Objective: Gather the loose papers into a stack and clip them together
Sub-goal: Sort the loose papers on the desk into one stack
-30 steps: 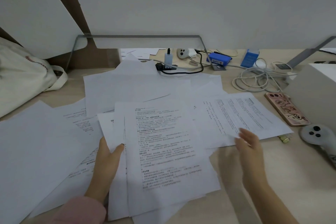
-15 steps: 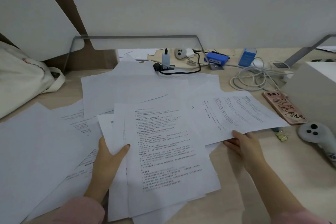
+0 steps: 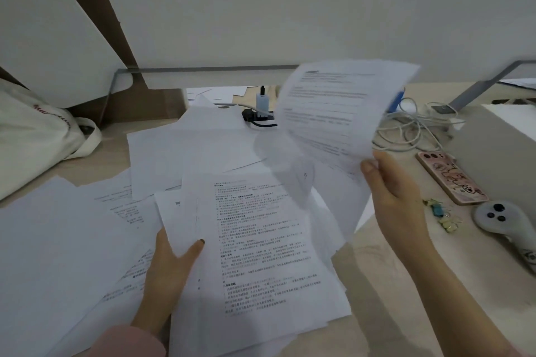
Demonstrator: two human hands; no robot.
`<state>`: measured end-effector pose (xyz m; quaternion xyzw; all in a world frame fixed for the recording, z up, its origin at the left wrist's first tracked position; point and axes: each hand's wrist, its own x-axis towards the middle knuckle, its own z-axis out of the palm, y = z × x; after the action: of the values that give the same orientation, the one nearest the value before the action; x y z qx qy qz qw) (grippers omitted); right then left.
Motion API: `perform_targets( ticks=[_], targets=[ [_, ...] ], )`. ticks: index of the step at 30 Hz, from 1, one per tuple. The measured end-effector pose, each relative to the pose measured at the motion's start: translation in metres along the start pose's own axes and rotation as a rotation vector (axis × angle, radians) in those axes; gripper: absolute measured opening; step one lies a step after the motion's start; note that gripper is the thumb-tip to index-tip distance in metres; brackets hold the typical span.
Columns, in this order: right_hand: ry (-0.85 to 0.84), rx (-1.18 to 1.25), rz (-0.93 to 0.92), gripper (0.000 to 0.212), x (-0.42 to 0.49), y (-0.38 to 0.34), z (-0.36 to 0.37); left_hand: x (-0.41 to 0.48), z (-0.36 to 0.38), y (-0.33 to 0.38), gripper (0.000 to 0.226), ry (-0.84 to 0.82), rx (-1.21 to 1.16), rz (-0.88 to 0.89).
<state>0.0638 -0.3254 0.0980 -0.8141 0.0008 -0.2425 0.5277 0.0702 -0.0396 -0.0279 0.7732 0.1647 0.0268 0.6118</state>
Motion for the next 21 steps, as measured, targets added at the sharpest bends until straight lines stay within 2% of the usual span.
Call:
perform_targets(
  ticks=[5,10,12,16,18,21],
  targets=[
    [-0.029,0.196,-0.033,0.025,0.004,-0.031,0.000,0.000,0.001,0.002,0.066,0.003,-0.003,-0.003],
    [0.057,0.487,0.169,0.020,0.008,-0.037,-0.008,-0.001,-0.002,0.003,0.059,-0.031,-0.072,-0.034],
    [-0.015,0.478,0.303,0.020,0.009,-0.029,-0.006,-0.003,-0.003,0.004,0.047,-0.043,-0.097,-0.047],
    [-0.157,0.313,0.533,0.016,-0.002,0.001,0.011,-0.012,-0.003,0.015,0.024,-0.053,-0.177,-0.036],
    [-0.214,0.223,0.580,0.020,-0.013,0.017,0.024,-0.015,-0.003,0.020,0.033,-0.033,-0.255,-0.078],
    [-0.294,0.119,0.661,0.022,-0.028,0.036,0.045,-0.008,-0.004,0.016,0.066,-0.035,-0.282,-0.110]
  ],
)
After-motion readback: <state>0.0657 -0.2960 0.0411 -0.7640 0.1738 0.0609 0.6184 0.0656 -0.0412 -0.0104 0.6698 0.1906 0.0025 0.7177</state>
